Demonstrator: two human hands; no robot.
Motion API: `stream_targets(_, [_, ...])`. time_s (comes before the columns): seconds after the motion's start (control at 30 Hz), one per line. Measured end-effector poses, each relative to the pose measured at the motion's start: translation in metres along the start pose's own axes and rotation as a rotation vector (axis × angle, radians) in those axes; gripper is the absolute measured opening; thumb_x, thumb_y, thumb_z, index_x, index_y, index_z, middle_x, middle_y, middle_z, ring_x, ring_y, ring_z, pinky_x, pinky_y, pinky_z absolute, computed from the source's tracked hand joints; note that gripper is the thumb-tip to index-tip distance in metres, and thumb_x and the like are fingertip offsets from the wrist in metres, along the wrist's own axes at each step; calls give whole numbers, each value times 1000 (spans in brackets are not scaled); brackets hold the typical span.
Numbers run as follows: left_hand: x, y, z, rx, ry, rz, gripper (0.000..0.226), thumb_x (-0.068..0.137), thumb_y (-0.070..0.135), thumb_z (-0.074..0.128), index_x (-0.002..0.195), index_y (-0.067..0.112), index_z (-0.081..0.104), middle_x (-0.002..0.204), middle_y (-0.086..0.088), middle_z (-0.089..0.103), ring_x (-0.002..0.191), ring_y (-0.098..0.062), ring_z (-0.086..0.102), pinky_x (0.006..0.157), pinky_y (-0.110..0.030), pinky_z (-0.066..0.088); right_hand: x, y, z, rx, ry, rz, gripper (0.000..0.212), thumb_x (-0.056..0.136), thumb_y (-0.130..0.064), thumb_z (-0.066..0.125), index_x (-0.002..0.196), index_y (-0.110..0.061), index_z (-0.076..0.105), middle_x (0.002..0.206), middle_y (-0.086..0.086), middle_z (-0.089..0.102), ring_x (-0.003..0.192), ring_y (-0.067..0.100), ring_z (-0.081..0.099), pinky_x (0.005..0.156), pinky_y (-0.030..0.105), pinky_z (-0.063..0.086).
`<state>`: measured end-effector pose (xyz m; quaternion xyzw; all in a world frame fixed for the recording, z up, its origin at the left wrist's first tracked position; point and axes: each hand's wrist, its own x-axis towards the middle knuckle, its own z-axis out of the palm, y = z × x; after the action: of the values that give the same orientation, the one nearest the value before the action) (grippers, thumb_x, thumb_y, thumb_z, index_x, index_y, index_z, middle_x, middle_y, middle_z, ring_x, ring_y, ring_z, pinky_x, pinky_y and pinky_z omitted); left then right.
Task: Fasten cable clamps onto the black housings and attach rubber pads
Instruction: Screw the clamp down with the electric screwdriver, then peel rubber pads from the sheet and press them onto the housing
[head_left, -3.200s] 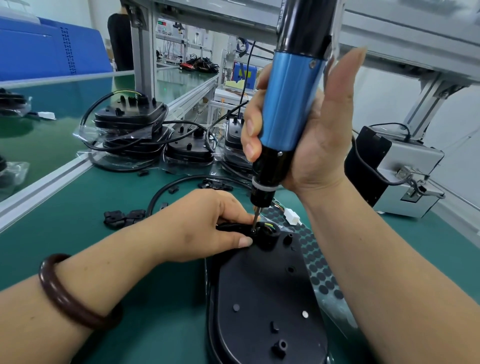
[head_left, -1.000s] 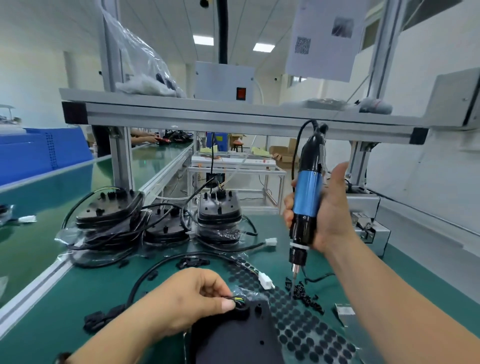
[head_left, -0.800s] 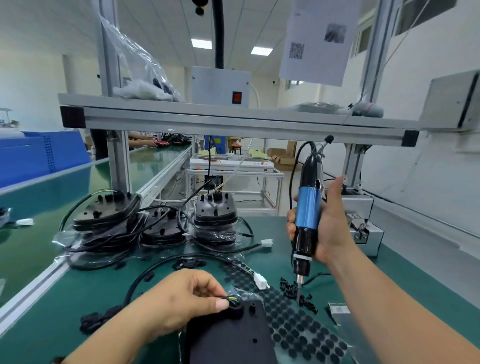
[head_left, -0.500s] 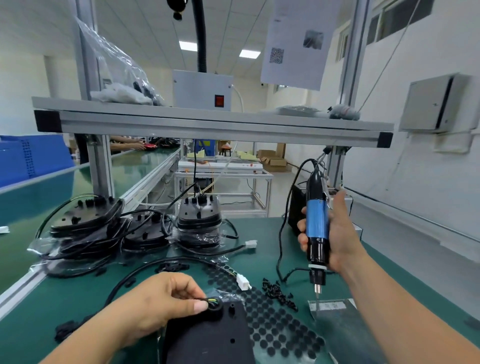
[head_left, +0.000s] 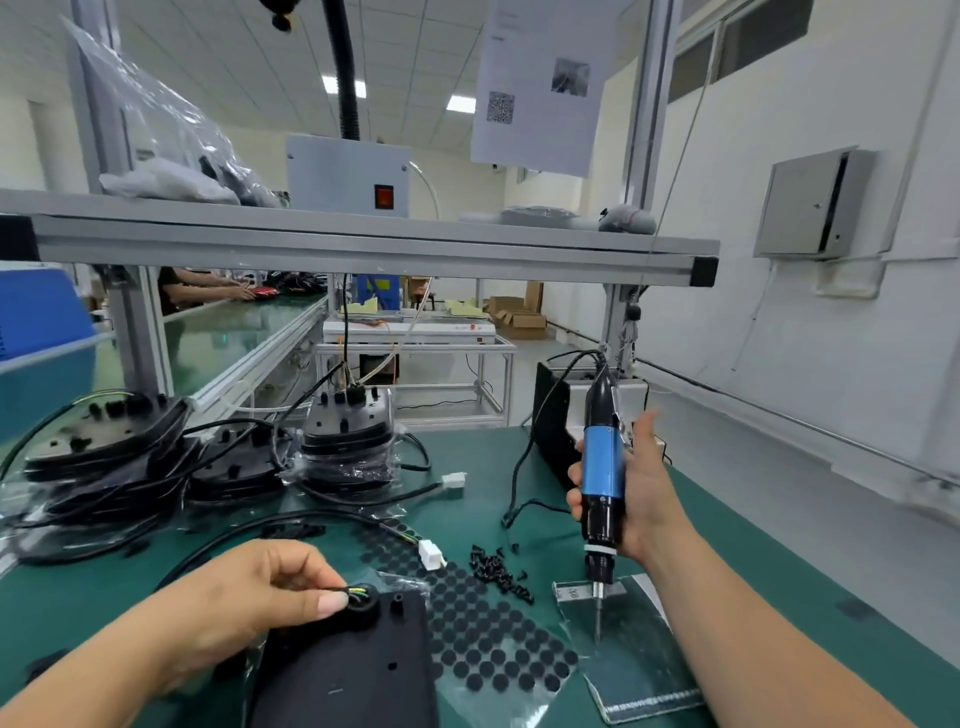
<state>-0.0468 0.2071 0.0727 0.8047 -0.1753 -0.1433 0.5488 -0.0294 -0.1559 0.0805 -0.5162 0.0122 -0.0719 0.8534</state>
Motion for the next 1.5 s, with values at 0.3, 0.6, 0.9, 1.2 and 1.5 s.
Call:
stream_targets(0.3, [-6, 9, 5, -15, 22, -45, 21, 62, 17, 85, 74, 4, 74, 76, -11, 69, 70, -13, 59, 69, -19, 45, 3, 1, -3, -169, 246, 26, 106, 60, -89, 34, 120, -7, 62, 81, 5, 69, 59, 14, 61, 54, 28, 51])
stream_targets(0.6, [-9, 11, 6, 22, 24, -55, 24, 62, 24, 80, 79, 7, 74, 79, -8, 70, 72, -11, 58, 70, -19, 44, 2, -7, -4, -496, 563, -157, 87, 69, -89, 17, 78, -12, 56, 74, 12, 58, 63, 25, 58, 60, 34, 49])
stream_targets(0.9, [7, 13, -15, -285, 242, -133, 26, 80, 22, 70, 106, 22, 68, 105, -2, 72, 102, -16, 66, 88, -28, 49, 9, -19, -10, -929, 884, -377, 70, 99, -57, 25, 85, 3, 58, 99, 24, 59, 96, 38, 54, 89, 45, 43])
stream_targets(1.2, [64, 5, -14, -61, 437, -417, 13, 92, -2, 45, 89, 7, 55, 83, -13, 51, 67, -21, 48, 61, -26, 46, -8, 33, 146, -1203, -212, -261, 23, 94, -16, 55, 111, -22, 70, 97, -11, 70, 87, 6, 65, 86, 26, 55])
stream_targets(1.5, [84, 23, -2, 24, 514, -400, 28, 94, 0, 37, 69, 10, 43, 74, -9, 45, 75, -24, 45, 66, -31, 41, 14, 109, 155, -1520, -230, -80, 41, 87, -6, 46, 122, -10, 65, 127, 7, 64, 122, 25, 54, 98, 26, 44])
